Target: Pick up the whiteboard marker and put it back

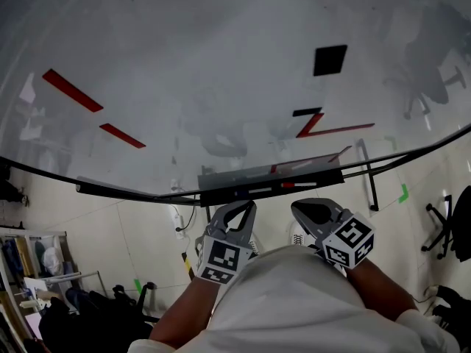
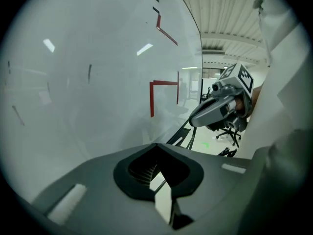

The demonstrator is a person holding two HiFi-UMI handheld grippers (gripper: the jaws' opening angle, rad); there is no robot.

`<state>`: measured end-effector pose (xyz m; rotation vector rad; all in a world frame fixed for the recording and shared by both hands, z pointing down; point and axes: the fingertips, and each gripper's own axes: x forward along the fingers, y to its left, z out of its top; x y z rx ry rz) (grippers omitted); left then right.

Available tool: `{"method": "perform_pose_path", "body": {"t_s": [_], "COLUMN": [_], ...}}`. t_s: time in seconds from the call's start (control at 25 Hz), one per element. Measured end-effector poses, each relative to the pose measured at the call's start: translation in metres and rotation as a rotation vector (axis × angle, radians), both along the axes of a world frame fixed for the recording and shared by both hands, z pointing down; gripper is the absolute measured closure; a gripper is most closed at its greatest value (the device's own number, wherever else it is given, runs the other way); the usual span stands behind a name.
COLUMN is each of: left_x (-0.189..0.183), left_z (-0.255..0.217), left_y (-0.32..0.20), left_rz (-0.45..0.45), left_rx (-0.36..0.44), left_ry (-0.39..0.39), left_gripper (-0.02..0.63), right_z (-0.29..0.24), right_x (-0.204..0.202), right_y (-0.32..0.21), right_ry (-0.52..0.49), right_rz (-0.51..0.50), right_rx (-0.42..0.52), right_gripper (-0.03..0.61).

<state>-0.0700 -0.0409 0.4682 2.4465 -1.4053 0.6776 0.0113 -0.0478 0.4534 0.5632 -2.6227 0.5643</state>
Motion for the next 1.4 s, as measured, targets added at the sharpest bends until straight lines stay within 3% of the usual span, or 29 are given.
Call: {"method": "perform_pose_path", "body": {"t_s": [0.12,0.32,0.44,0.84,1.4], "left_x": [-0.002,0.004,0.009,0.013,0.012], "left_z": [0.010,0.027,0.034,0.061,0.100], "left_y": [-0.003,-0.003,-0.004,-0.015,-0.028], "left_rz": [0.024,0.143,0.208,0.358,0.456], "left_rx": [0.018,0.044,0.055,-0.015,-0.115], "left_ry": [-0.127,-0.396,-0.510,-0.637,-0.704], "left_gripper": [0.595,0.569,0.569,0.569,0.555], "right_z": [0.001,0.002,0.003,0.004,0.007], "right_x": [0.004,0.013,0.017,0.028,0.033], "right_y": [-0.002,-0.005,-0.006,-0.010,-0.008], "right_ry": [-0.003,-0.012,-0.017,-0.020,-0.013], "right_rz": [-0.005,0.006,0.016,0.058,0.079], "right_rx": [0.003,-0.007,-0.009,-0.011,-0.023], "right_gripper": [0.577,0.577,0.577,0.577,0.577]}}
